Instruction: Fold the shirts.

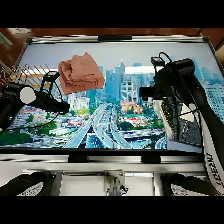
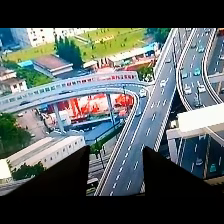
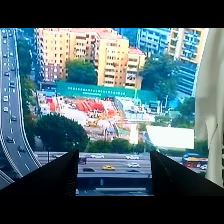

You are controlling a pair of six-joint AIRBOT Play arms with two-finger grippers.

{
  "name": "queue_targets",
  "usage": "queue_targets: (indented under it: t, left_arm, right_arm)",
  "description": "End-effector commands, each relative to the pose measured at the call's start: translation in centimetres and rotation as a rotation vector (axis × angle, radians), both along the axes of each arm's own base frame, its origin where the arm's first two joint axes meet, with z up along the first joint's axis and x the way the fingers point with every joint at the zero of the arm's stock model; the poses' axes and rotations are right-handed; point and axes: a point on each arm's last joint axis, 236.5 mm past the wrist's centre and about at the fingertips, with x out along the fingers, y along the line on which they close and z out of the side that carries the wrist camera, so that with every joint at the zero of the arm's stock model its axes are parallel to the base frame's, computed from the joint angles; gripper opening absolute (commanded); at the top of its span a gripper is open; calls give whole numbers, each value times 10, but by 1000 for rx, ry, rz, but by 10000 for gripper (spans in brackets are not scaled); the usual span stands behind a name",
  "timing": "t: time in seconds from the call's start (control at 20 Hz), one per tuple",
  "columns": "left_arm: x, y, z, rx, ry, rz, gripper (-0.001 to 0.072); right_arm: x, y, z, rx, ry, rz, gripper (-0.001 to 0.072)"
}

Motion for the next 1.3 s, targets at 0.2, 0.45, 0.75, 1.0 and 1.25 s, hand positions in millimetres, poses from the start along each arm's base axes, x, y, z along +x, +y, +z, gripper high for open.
queue_targets:
  t: [0.2,0.45,0.75,1.0,1.25]
  left_arm:
    - [0,0,0,0,-1,0,402]
    - [0,0,0,0,-1,0,402]
    - [0,0,0,0,-1,0,402]
    - [3,-5,-1,-23,-6,6,403]
    - [4,-5,-6,-19,9,6,402]
  right_arm:
    - [-7,-1,-2,-8,30,0,572]
    - [9,1,3,3,-41,-1,572]
    - [-4,5,0,21,19,-15,572]
    - [-14,1,-3,4,61,-15,572]
    - [-5,4,-1,15,24,-15,572]
